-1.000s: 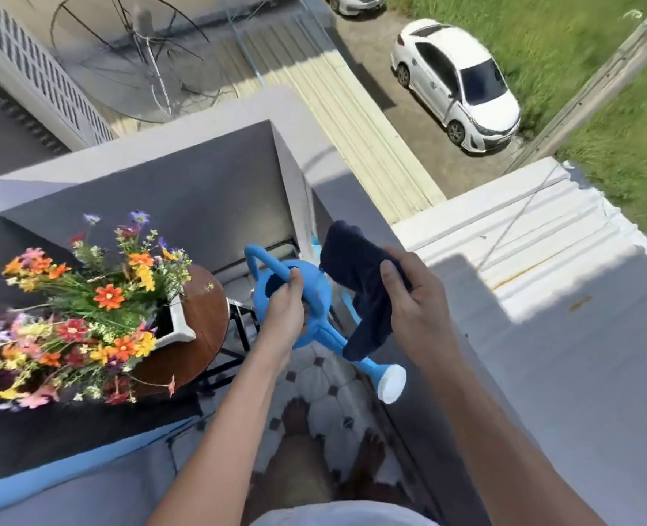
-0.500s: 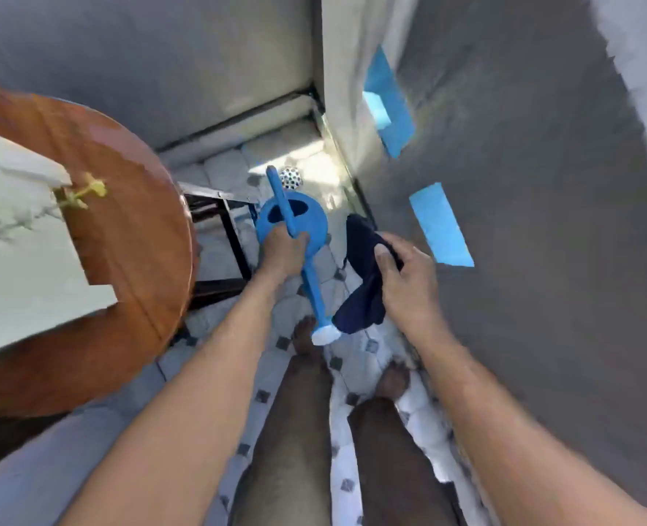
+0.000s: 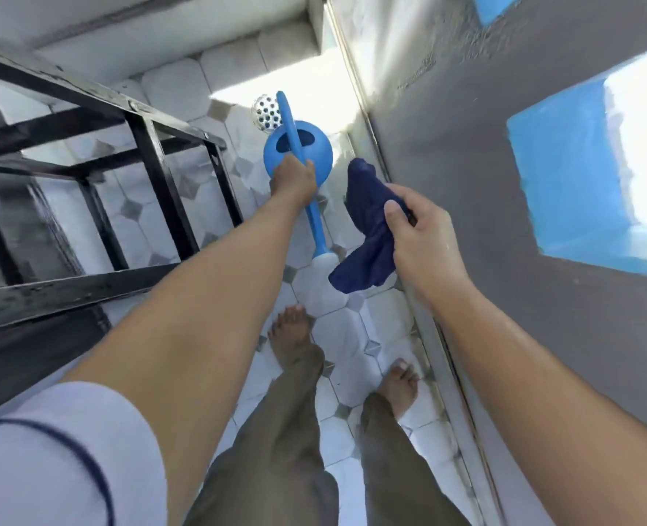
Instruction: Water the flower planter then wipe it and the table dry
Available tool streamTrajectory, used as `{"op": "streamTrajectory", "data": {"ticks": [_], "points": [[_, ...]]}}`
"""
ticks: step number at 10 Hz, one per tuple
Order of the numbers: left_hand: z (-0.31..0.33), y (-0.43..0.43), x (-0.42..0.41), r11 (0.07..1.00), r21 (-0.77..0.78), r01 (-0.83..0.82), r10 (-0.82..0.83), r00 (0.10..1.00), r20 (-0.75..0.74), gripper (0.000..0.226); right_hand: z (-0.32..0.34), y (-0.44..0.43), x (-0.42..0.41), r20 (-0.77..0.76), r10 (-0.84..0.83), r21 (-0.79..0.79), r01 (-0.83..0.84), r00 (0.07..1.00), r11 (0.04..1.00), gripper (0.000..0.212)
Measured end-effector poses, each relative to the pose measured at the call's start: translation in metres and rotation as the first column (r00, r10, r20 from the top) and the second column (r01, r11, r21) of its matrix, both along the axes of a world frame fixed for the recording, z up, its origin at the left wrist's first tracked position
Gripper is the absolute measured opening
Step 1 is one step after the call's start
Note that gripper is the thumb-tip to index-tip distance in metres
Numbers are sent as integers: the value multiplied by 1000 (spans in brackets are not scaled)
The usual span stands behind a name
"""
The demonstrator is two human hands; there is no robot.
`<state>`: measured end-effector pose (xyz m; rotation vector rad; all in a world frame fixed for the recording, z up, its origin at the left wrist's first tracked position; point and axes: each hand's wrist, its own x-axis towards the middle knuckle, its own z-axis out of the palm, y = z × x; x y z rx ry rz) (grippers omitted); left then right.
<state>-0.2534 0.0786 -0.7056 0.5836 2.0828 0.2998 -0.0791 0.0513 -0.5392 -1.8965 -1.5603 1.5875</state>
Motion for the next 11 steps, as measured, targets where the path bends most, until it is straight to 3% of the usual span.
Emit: {"op": "streamTrajectory", "data": {"ticks": [2,3,4,5,6,7,8,9,10,11], "points": [[-17,3,-3,999,42,-26,26,1000,6,40,-40,24,-22,-11,114,-28,-115,993,993,31],[4,-7,-7,954,128,-272,258,959,117,45,-46,38,-32,-26,212,-61,-213,977,975,32],[42,-26,-16,830,119,-544,359,685,634,70,-50,54,-38,-103,312,-100,-322,944,941,30],[58,-49,-30,808,129,-574,229,509,830,64,-56,74,-50,-143,352,-126,-370,925,920,29],[60,-56,-42,757,191,-625,281,576,768,39,-65,94,-68,-130,349,-124,-365,928,923,28],[47,-50,-52,659,208,-723,423,584,693,26,-72,114,-97,-43,471,-43,-472,881,880,28],[27,-36,-58,593,158,-790,525,528,667,26,-94,130,-126,108,500,103,-510,859,854,30],[4,-31,-53,708,66,-703,540,599,591,46,-116,124,-132,246,572,35,-597,783,802,36],[-7,-40,-42,818,-39,-574,496,668,555,62,-134,99,-118,246,668,-89,-670,702,737,49],[-4,-55,-29,884,12,-467,421,809,411,69,-129,73,-96,184,567,-73,-564,803,823,59]]}}
